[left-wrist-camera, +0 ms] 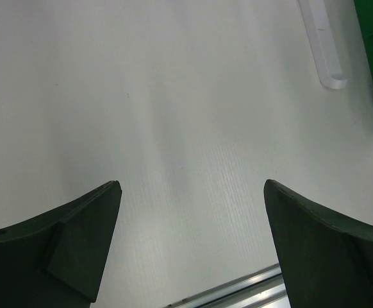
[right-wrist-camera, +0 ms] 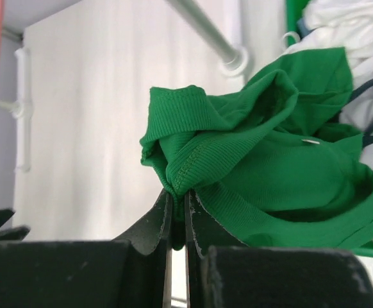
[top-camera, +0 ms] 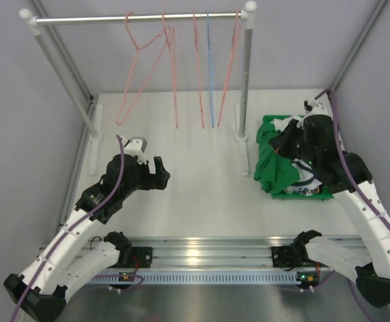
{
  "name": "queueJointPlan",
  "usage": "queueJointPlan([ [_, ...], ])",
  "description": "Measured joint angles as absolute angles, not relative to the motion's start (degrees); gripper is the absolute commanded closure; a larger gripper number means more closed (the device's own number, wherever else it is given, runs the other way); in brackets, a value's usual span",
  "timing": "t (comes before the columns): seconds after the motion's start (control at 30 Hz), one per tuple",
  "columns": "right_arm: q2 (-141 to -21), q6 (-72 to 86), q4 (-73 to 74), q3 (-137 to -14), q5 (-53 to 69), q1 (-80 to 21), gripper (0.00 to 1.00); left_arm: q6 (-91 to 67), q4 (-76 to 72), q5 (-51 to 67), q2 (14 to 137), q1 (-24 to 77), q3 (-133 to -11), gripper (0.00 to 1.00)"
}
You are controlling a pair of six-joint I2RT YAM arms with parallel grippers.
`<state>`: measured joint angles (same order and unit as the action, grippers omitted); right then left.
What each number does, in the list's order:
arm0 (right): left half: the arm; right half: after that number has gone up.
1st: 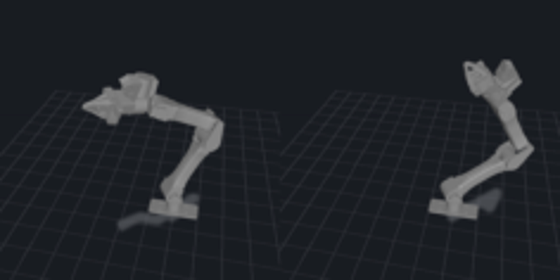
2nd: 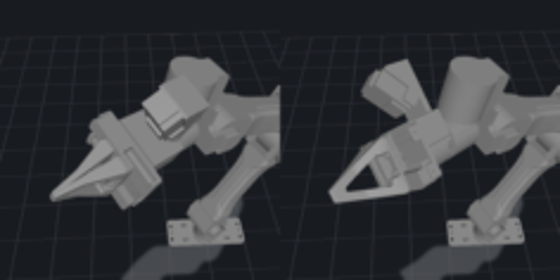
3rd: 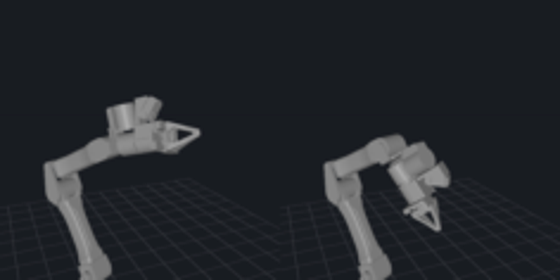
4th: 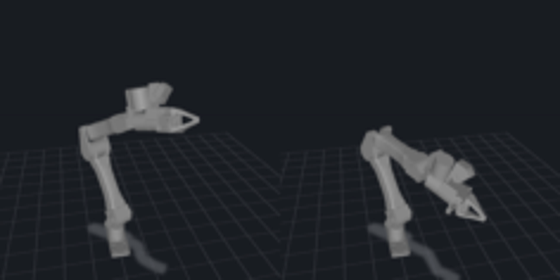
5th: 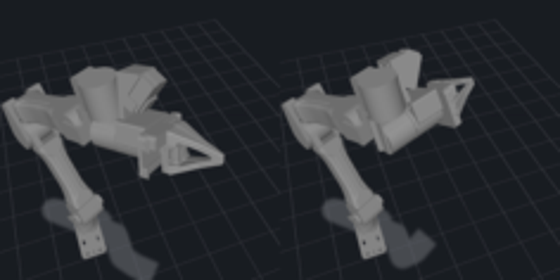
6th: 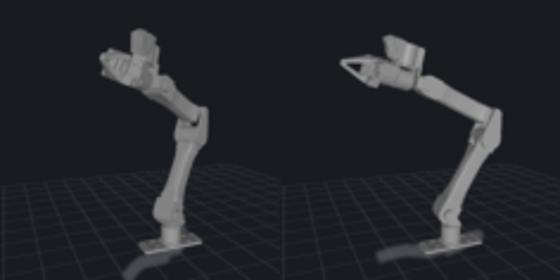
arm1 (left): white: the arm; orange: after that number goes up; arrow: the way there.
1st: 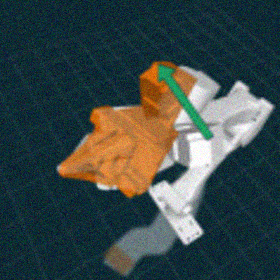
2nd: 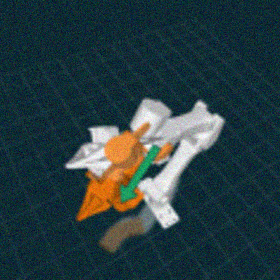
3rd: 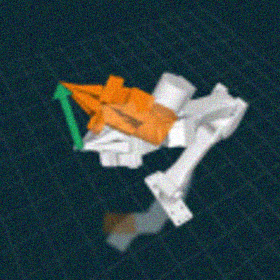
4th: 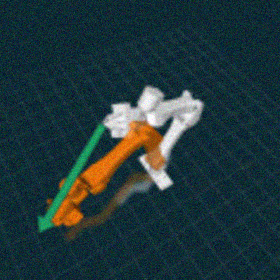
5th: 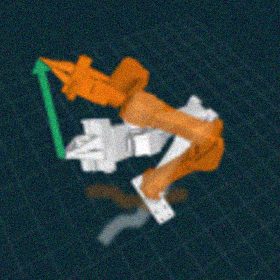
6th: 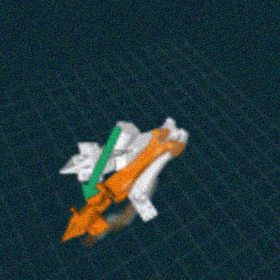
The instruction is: Place the tank top on the hanger
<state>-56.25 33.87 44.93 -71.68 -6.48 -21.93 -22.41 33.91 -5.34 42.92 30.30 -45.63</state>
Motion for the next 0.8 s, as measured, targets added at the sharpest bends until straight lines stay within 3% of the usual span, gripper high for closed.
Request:
queueJointPlan([
  [0.23, -55.0, 40.2, 45.1, -70.6, -9.8, -35.8, 1.00, -23.7, 33.8, -4.3, 43.0, 30.3, -46.0, 0.02],
  [0.4, -56.4, 45.5, 38.9, -59.2, -11.6, -47.9, 1.00, -26.5, 33.4, -2.5, 43.4, 30.3, -46.0, 0.03],
  [0.57, -65.1, 50.6, 29.8, -47.2, -11.8, -60.3, 0.98, -30.4, 31.5, -0.1, 44.7, 30.3, -42.9, 0.04],
  [0.67, -69.8, 52.4, 26.2, -43.4, -11.1, -65.5, 0.77, -32.2, 29.6, 2.7, 46.0, 30.3, -39.7, 0.04],
  [0.7, -70.8, 52.8, 25.6, -42.9, -11.1, -66.8, 0.64, -32.9, 28.8, 3.9, 46.4, 30.3, -38.4, 0.04],
  [0.8, -71.4, 54.0, 25.2, -42.6, -11.8, -69.8, 0.50, -34.1, 25.6, 7.3, 47.2, 30.3, -34.8, 0.04],
])
